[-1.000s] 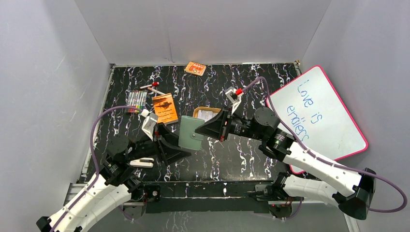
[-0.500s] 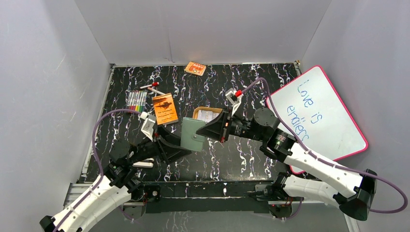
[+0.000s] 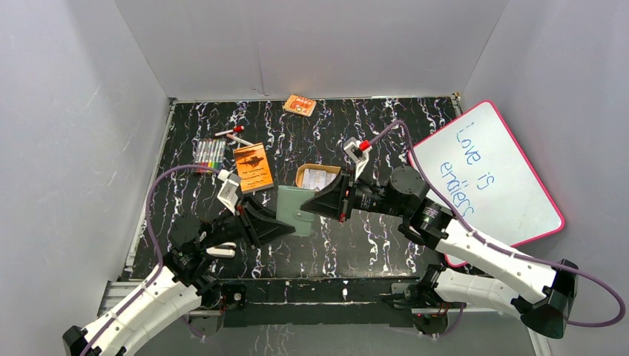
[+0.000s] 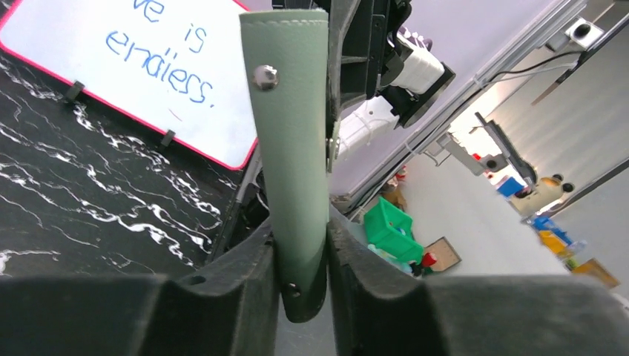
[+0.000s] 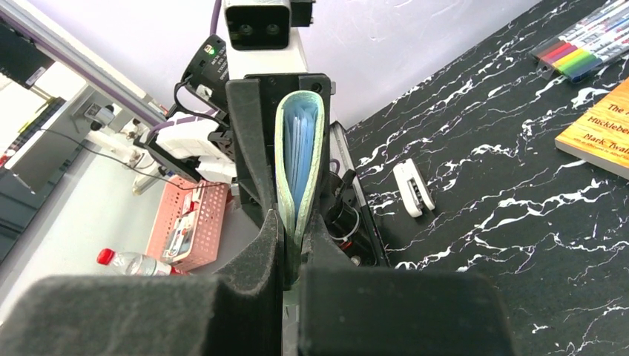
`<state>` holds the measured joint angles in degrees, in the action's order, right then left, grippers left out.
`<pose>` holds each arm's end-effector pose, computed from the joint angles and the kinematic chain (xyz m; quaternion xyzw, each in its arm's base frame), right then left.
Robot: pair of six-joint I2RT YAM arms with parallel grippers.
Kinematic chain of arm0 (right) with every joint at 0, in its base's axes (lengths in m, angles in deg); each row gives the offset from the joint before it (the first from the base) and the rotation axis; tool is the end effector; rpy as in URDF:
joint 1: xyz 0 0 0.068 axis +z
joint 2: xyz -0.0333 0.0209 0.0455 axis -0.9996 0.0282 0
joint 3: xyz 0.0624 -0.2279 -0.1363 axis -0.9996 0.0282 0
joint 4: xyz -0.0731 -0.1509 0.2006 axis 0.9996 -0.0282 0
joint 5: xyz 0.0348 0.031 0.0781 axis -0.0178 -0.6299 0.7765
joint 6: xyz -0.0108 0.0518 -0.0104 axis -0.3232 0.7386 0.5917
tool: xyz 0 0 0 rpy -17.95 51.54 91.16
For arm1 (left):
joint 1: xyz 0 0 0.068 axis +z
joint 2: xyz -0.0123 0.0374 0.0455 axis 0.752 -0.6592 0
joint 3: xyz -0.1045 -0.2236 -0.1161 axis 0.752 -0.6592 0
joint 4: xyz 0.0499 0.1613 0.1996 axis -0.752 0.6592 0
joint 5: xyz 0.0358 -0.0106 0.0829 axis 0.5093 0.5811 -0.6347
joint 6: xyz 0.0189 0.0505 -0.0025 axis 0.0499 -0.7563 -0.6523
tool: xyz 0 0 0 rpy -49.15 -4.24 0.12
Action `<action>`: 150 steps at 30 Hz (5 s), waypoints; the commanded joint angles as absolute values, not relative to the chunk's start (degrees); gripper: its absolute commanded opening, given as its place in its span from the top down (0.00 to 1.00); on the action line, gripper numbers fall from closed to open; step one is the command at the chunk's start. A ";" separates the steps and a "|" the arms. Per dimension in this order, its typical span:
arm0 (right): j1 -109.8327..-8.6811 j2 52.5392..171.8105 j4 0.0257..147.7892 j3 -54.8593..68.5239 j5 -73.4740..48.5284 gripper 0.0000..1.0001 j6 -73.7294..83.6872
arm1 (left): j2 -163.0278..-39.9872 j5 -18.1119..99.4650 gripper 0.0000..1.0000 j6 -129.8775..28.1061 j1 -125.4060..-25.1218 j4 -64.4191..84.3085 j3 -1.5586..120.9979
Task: Put the credit cards into the card holder
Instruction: Close the card holder, then place the card holder at the center of the board.
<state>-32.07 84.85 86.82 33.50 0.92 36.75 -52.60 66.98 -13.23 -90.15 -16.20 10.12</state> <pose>0.1111 0.1896 0.3798 -0.2355 0.6192 0.6261 0.4113 0.0815 -0.0988 0.3169 0.2136 0.5337 -0.6836 0.4497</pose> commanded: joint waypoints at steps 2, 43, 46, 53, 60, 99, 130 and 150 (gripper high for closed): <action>-32.08 85.06 89.34 32.54 2.02 1.00 34.91 | -53.18 69.43 0.94 -12.17 -90.41 -22.92 11.19; -32.05 79.34 91.77 39.30 2.03 0.24 35.30 | -48.86 55.54 1.00 -10.42 -90.40 -14.70 12.31; -32.07 81.51 97.60 40.54 1.99 0.28 38.11 | -50.57 57.15 1.00 -9.58 -90.42 -16.77 12.21; -32.05 84.90 103.88 41.48 1.40 0.40 41.60 | -50.90 58.02 1.00 -8.33 -90.42 -18.91 11.10; -32.06 87.82 109.11 42.24 1.98 0.59 45.34 | -51.17 58.17 1.00 -7.45 -90.38 -20.32 9.97; -31.62 113.02 85.72 39.21 -8.88 1.00 60.93 | -56.46 13.27 0.11 -34.56 -90.40 33.60 26.96; -31.18 120.97 81.89 39.66 -14.42 0.80 62.73 | -57.52 13.26 0.10 -35.57 -90.38 31.51 23.85; -31.17 118.92 80.86 41.48 -16.24 0.60 61.72 | -57.72 13.08 0.10 -35.55 -90.38 31.51 23.85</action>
<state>-31.35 121.11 80.59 41.10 -15.01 62.41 -57.72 13.59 -34.81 -90.24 32.21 23.80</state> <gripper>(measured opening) 0.387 0.902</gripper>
